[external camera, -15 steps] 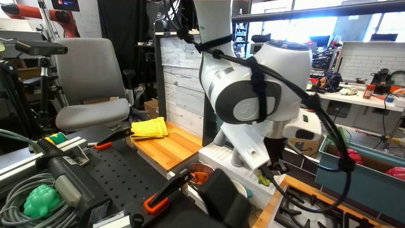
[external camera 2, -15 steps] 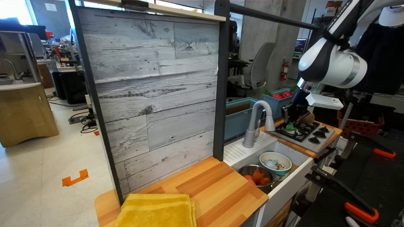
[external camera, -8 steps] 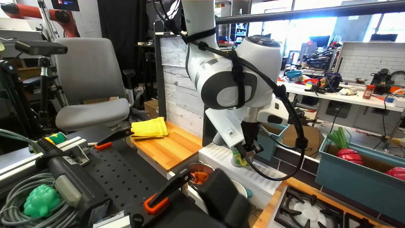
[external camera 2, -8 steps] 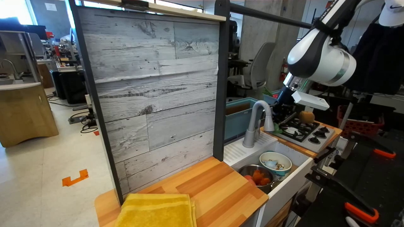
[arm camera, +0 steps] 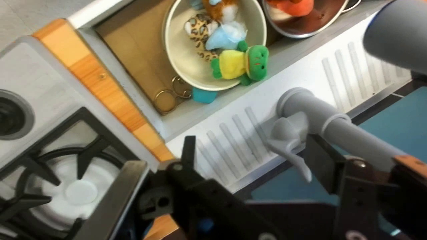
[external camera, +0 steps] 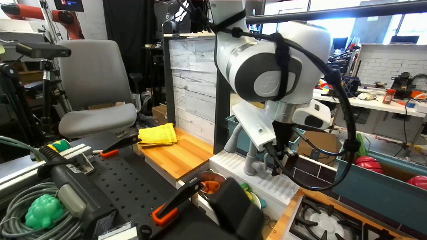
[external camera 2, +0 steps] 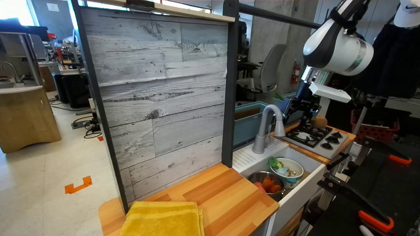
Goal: Pick the objects on the counter and the stove and put them in the pots in the sink, then wipe the counter with the cloth
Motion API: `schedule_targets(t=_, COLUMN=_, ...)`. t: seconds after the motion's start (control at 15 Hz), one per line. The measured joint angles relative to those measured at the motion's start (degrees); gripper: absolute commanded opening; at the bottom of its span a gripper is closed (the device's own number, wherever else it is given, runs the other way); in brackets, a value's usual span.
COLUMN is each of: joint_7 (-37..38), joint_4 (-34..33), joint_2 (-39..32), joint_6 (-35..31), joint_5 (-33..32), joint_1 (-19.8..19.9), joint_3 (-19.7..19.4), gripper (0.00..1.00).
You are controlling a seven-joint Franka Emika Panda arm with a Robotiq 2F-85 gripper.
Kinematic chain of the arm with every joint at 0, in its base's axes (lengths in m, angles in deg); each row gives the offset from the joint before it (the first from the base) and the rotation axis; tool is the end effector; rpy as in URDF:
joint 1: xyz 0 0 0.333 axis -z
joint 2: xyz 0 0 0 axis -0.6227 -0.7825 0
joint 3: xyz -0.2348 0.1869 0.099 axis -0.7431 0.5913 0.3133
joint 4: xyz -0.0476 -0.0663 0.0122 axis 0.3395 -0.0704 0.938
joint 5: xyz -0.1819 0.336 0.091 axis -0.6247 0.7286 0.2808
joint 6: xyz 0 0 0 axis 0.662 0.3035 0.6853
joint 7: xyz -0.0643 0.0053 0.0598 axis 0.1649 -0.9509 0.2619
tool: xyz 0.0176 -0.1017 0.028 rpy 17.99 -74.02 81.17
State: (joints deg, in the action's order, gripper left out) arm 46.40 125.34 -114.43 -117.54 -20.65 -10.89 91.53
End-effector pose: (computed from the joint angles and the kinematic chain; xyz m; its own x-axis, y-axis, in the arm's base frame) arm 0.5660 -0.1827 0.0907 0.8866 -0.4590 0.0571 -0.4409 -0.8760 -0.1956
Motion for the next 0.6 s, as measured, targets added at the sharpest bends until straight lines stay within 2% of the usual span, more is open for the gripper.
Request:
schedule_targets(t=0.13, joint_7=0.3, joint_4=0.1, joint_2=1.0, joint_6=0.6, joint_5=0.0, joint_1=-0.7, joint_3=-1.4, gripper=0.99)
schedule_targets(t=0.33, joint_7=-0.2, joint_4=0.4, joint_2=1.0, joint_6=1.2, joint_5=0.0, joint_1=-1.4, joint_3=-2.1, gripper=1.00)
schedule_targets(t=0.6, joint_7=-10.5, joint_4=4.6, joint_2=3.2, joint_6=6.6, joint_5=0.0, joint_1=-0.6, joint_3=-1.8, gripper=1.00)
